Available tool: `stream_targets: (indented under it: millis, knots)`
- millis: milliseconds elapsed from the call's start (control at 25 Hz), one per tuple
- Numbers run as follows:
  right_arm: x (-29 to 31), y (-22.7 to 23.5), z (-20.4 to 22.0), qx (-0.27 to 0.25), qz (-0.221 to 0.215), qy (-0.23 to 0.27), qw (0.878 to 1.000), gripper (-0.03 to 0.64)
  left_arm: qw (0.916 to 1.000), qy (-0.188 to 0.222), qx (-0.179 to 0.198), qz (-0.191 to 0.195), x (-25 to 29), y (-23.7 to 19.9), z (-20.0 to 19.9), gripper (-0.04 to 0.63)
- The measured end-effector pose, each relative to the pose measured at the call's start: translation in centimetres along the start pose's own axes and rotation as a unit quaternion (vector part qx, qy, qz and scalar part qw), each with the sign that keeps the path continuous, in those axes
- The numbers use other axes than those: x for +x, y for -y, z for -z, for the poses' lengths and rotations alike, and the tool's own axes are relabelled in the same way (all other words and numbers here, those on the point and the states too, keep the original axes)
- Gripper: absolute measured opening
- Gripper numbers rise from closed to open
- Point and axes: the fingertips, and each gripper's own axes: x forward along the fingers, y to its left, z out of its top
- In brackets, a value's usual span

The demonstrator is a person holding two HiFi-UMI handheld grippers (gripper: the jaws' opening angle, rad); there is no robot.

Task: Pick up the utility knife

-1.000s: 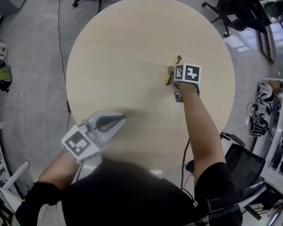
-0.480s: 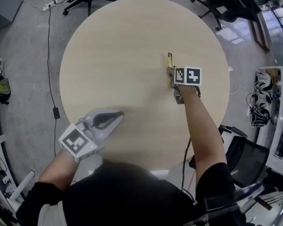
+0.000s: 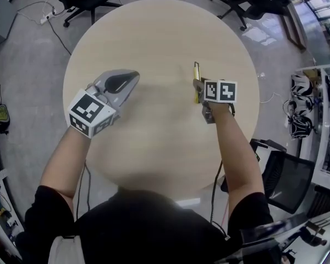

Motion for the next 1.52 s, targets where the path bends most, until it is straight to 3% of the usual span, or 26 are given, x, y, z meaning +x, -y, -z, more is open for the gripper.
stream_targets:
  millis: [160,480,760,1240,1400,1520]
  knots:
    - [-2.3,1.2,-0.5,0.011,0.003,0.018,1.0,0.127,1.0,-0.002,0.001,0.003,2.5,-1.0,-1.2,0.0]
    - [-8.4,3.0,-1.7,0.031,0.002,0.06,0.998,0.126,0.9993,-0.013,0.005,0.035,4.4,2.0,-2.8,0.0]
    - [-16.2,4.9,-2.4,0.043,0.014,0.113,0.993,0.127,0.9959,0.021,0.027,0.084,6.7,6.3,-6.9,0.0]
    - [-30.3,7.6,0.1,0.065,0.043,0.201,0.977,0.127,0.9831,0.06,0.063,0.161,8.9,15.4,-12.9,0.0]
    - [-34.1,7.1,0.9,0.078,0.06,0.229,0.968,0.127,0.9766,0.072,0.077,0.188,8.6,17.0,-14.5,0.0]
    - [-38.3,7.6,3.1,0.088,0.075,0.253,0.961,0.127,0.9696,0.079,0.086,0.215,8.6,20.6,-15.6,0.0]
